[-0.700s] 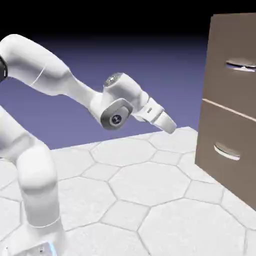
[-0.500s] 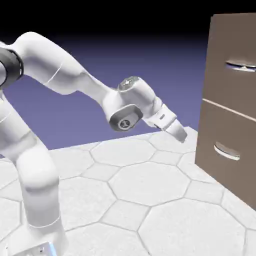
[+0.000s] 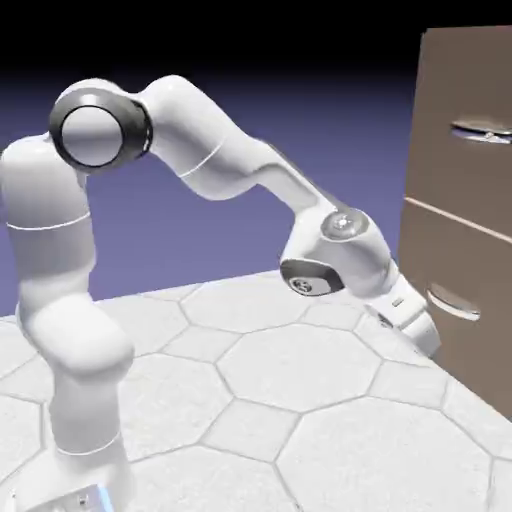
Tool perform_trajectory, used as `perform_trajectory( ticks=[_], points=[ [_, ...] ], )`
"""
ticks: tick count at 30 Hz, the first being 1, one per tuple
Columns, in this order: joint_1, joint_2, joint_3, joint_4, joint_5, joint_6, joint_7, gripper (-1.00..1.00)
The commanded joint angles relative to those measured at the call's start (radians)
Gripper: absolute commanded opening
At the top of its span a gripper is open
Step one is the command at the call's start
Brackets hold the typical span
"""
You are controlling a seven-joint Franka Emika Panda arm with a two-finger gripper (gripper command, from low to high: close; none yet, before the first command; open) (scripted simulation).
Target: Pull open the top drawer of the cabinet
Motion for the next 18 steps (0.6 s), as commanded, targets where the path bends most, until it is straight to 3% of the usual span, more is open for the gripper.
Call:
perform_trajectory(
  ticks=[1,18],
  points=[
    [0.021,0.028,-0.028,0.019,0.039,-0.006,-0.044,0.0],
    [0.343,0.502,-0.502,0.336,0.697,-0.114,-0.783,0.0]
  ],
)
